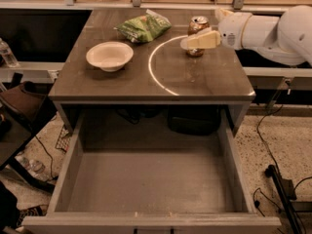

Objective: Place orange can into top drawer

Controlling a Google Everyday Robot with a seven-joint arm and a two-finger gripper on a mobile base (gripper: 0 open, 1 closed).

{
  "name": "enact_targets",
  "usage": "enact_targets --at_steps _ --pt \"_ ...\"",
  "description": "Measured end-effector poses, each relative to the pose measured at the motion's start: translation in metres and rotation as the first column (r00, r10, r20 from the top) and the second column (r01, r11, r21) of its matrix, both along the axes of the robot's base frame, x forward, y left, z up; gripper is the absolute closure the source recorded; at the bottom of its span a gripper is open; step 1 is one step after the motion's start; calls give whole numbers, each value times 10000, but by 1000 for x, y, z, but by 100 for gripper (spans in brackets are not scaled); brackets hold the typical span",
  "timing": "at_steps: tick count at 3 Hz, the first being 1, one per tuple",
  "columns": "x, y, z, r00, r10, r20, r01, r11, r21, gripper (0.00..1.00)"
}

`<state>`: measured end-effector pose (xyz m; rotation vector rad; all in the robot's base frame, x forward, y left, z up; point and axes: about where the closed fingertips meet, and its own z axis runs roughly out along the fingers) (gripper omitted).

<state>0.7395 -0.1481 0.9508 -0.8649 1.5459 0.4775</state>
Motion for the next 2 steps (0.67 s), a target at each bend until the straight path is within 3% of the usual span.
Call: enact_targets --at_steps 1,2 --pt "43 -4 -10 9998 -154 148 140 9959 895 0" --pt "78 -15 -20 9992 -384 80 370 9905 1325 0"
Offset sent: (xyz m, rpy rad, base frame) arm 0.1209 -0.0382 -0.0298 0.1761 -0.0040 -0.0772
